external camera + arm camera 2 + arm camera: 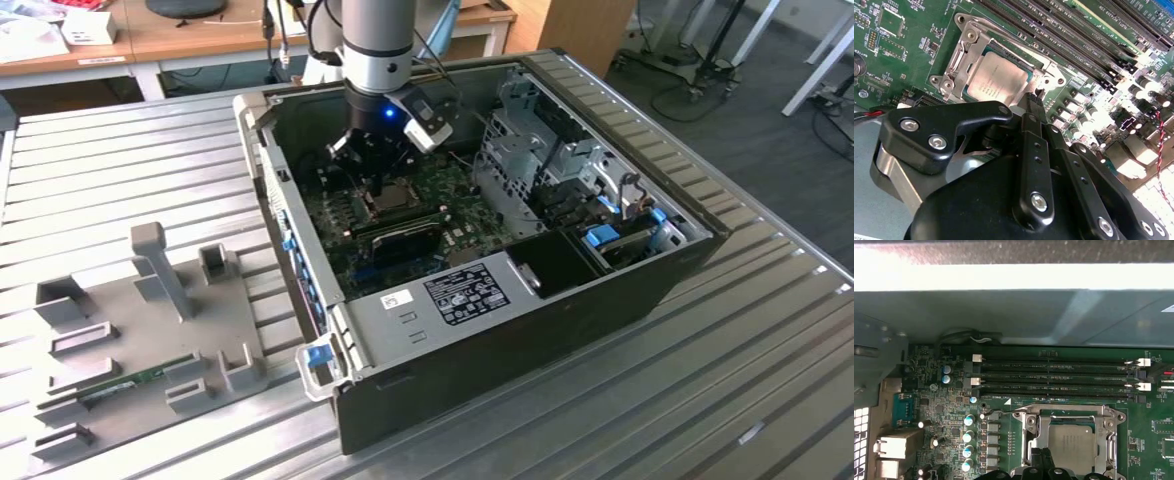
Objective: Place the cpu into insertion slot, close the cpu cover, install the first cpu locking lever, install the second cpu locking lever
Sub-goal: 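Close the cpu cover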
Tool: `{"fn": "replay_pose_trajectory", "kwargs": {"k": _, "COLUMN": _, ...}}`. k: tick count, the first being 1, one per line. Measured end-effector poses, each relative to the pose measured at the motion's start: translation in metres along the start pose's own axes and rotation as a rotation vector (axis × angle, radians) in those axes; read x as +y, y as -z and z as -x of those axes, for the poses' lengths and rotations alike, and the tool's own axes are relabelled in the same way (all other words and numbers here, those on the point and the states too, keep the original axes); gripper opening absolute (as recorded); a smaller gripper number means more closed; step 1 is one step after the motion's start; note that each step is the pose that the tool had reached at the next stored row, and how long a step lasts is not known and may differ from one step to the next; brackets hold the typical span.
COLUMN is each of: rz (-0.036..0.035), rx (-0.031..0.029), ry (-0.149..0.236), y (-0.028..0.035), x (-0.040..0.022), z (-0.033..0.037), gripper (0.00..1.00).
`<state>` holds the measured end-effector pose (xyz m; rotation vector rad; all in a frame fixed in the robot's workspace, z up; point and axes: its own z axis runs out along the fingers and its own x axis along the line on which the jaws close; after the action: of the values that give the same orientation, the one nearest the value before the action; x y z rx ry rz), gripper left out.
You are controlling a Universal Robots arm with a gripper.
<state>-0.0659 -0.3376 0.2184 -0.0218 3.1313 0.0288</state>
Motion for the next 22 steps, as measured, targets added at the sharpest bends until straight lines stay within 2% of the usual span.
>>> {"fn": "replay_pose_trajectory", "kwargs": {"k": 22, "rz": 0.0, "rx": 0.0007, "ry": 0.0, "y": -0.0046, "x": -0.0001, "z": 0.0008, "gripper": 0.11}}
